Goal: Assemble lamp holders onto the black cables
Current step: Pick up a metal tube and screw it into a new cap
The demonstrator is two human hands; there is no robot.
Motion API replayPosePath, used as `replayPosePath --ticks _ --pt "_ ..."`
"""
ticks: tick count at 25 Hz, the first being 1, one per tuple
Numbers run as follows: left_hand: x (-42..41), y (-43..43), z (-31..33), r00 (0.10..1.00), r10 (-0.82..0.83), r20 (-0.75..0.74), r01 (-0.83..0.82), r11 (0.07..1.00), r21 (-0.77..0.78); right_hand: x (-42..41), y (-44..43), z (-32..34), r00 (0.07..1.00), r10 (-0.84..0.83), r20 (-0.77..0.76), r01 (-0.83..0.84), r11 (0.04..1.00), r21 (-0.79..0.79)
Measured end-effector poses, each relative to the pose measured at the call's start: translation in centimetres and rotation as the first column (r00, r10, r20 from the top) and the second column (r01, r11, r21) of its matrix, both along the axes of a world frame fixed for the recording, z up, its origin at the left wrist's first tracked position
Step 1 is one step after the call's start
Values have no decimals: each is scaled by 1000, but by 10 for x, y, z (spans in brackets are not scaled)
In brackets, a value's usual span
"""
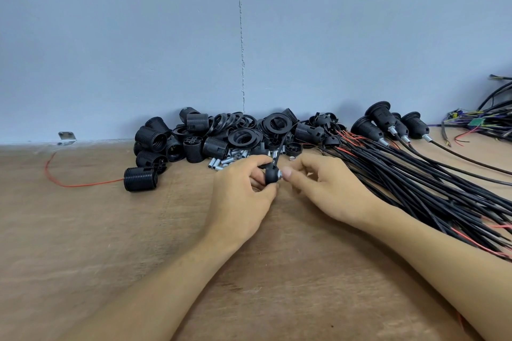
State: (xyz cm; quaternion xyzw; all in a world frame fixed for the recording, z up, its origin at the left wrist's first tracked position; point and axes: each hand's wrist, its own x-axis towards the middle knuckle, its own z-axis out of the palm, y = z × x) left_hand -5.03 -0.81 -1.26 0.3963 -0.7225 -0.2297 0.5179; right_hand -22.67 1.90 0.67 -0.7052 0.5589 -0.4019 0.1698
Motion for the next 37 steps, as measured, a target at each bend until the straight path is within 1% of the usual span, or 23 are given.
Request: replayPosePath --ticks 2,3,5,6,8,9,11,13,15,18,21,23,25,27,29,31,35,37 --pt "0 0 0 1000 -4 6 4 1000 6 0 -1 0 999 -47 -1 47 999 10" --pt "0 0 0 1000 -4 8 4 1000 7 -2 -1 1 999 -44 28 44 999 13" --pt "0 0 1 1000 1 10 -1 1000 6 -2 1 2 998 11 69 -11 1000 -9" --pt "0 1 1 1000 3 10 -3 1000 7 -1 1 1 999 24 43 -23 999 -32" --pt "0 1 2 1000 -3 16 2 1000 10 2 -1 -2 999 -11 -33 9 999 -42" --pt "0 2 2 1000 -10 21 9 1000 6 3 -2 -2 998 -37 -43 35 999 -32" --pt "-1 5 4 1000 -14 28 14 1000 -5 2 -1 -1 998 -60 -3 60 998 -29" --pt "0 6 6 1000 -5 31 5 1000 -4 -1 1 -1 999 8 45 -6 999 -40" --pt "0 7 8 999 -7 36 7 1000 0 -2 1 -2 997 71 17 -70 995 -65" --pt "1 6 7 998 -17 58 18 1000 -13 -1 -2 -4 997 78 -27 -80 992 -96" --pt "2 4 5 996 23 86 -19 999 -41 -3 -4 -4 994 94 -52 -99 990 -98" --pt "3 4 5 994 12 105 -14 1000 18 -5 -4 -3 991 102 -87 -111 988 -105" --pt "3 4 6 990 -73 117 60 992 111 -6 -3 -2 988 101 -115 -114 987 -113" --pt "2 6 7 984 -137 114 118 979 164 -5 -3 1 988 101 -120 -114 987 -109" --pt "2 7 7 984 -144 105 124 977 172 -5 -3 2 990 101 -97 -109 991 -73" --pt "1 9 7 987 -130 95 115 982 152 -4 -5 2 994 94 -52 -94 996 -3" --pt "0 9 4 992 -85 91 84 996 20 3 -7 2 995 26 94 -45 977 209" --pt "0 8 3 993 -63 97 66 997 -33 7 -7 3 986 -1 164 -41 967 253"
